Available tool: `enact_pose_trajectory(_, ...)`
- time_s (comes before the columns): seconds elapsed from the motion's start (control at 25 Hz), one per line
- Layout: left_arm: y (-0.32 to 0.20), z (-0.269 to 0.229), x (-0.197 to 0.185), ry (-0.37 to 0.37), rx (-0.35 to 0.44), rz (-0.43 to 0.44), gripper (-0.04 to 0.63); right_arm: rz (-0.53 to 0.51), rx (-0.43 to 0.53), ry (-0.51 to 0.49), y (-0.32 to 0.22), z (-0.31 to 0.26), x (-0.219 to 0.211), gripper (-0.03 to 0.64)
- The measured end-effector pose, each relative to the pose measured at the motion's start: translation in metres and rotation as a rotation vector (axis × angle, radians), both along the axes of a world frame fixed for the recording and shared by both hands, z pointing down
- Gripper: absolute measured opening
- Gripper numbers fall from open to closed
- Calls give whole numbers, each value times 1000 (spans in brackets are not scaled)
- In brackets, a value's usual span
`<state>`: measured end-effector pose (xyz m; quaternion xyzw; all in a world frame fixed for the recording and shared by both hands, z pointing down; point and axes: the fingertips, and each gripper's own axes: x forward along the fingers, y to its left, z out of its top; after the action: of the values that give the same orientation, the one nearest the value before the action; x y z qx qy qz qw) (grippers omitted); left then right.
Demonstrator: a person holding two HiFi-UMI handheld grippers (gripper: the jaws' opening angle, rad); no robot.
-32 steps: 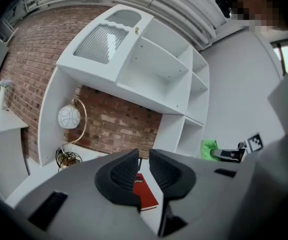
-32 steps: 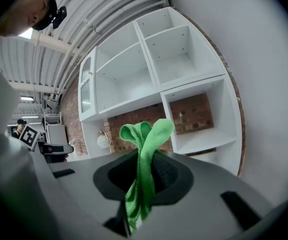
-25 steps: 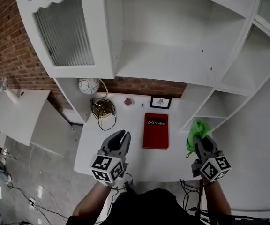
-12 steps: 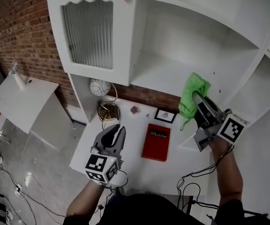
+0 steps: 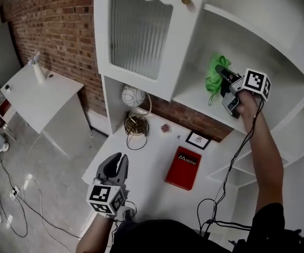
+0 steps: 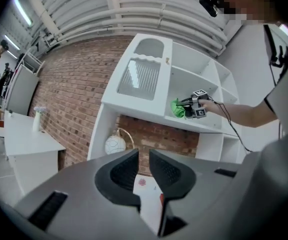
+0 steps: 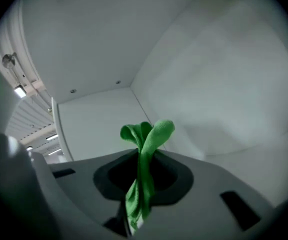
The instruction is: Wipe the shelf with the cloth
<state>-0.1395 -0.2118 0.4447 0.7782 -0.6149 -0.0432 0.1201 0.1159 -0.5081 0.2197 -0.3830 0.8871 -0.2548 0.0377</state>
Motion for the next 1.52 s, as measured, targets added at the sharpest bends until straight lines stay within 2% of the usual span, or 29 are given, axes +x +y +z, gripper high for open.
enact_pose_trajectory(0.2,10,6,-24,17,-13,-66,64,13,-46,132,-50,20,-30,55)
enact_pose_trajectory(0.48,21,14,-51,26,-24,-137,64,16,-51,266,-87,31,-63,55)
enact_pose_trajectory(0.72,25,21,-64,36,-29,-174,64,-19,11,560,-96,51,-76,55)
enact_pose_trajectory(0.92,22,27,-64,45,-45,-172,64,-64,115,855,-96,75,-75,55)
enact_pose_trajectory(1.04,18,27,-60,44,-46,-158,64,-69,175,973,-97,82,-71,55)
enact_pose_trajectory(1.2,15,29,-51,54,-50,-126,64,-59,197,1047,-96,83,-56,55)
enact_pose_trajectory(1.52,3,31,-27,75,-55,-54,64,25,162,1111,-90,82,6,55)
